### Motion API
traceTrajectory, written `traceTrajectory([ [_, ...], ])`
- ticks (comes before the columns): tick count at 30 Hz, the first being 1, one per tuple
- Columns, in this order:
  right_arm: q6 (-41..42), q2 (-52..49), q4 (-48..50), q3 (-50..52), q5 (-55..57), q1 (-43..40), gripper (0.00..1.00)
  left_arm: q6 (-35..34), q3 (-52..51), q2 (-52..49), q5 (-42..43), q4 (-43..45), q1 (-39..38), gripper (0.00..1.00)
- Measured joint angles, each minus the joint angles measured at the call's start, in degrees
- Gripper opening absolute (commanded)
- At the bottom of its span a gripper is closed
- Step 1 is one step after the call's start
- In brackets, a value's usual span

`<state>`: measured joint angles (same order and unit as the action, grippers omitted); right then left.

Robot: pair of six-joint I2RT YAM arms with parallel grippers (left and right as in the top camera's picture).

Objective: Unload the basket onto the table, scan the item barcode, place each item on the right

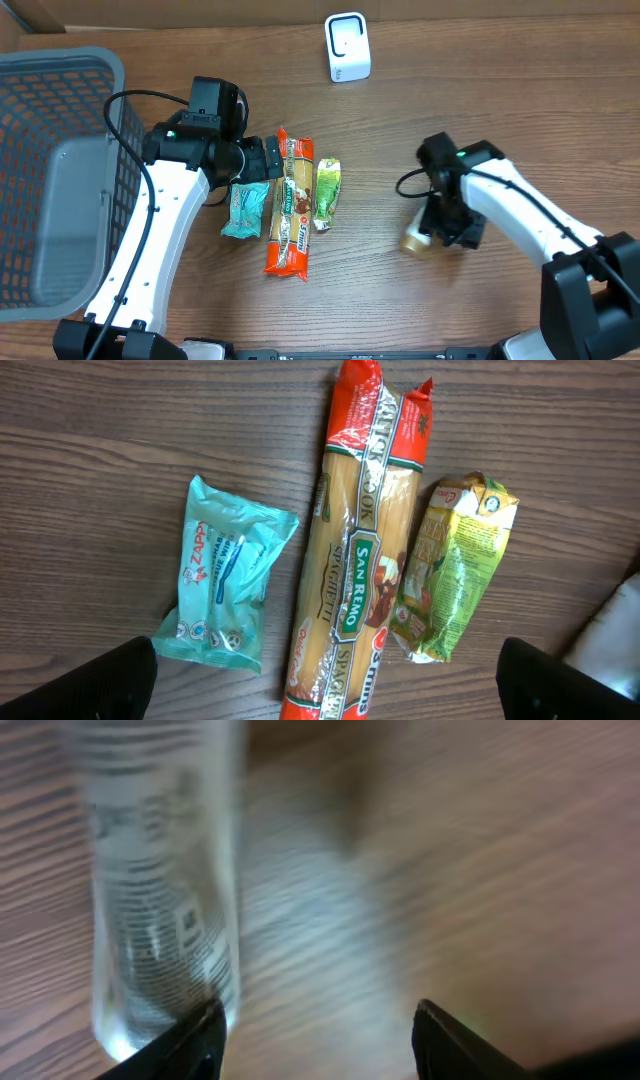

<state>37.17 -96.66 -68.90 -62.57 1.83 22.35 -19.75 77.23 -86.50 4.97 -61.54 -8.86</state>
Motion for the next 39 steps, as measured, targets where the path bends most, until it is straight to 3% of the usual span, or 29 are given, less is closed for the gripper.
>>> traceTrajectory([
  [5,-0.8,0.0,9.4,0.0,-5.0,3.7,0.61,0.0,0.0,0.0,0.0,0.0,0.0,1.0],
  [12,-1.9,0.0,22.2,0.0,-7.5,2.8,0.65,0.0,0.0,0.0,0.0,0.0,0.0,1.0],
  [18,-10.0,0.0,17.9,-4.5,-9.0,0.2,0.71,0.0,0.0,0.0,0.0,0.0,0.0,1.0],
  [21,-18.0,0.0,14.6,-9.9,-9.1,-2.6,0.91,0.0,0.0,0.0,0.0,0.0,0.0,1.0],
  [23,-23.9,0.0,13.2,-11.9,-9.1,-4.2,0.96,0.0,0.0,0.0,0.0,0.0,0.0,1.0],
  [32,-49.9,-3.3,8.4,-11.1,-12.3,-8.7,0.86,0.0,0.0,0.0,0.0,0.0,0.0,1.0],
  [39,-60.8,-9.6,6.4,-9.3,-16.3,-12.7,0.8,0.0,0.0,0.0,0.0,0.0,0.0,0.99],
])
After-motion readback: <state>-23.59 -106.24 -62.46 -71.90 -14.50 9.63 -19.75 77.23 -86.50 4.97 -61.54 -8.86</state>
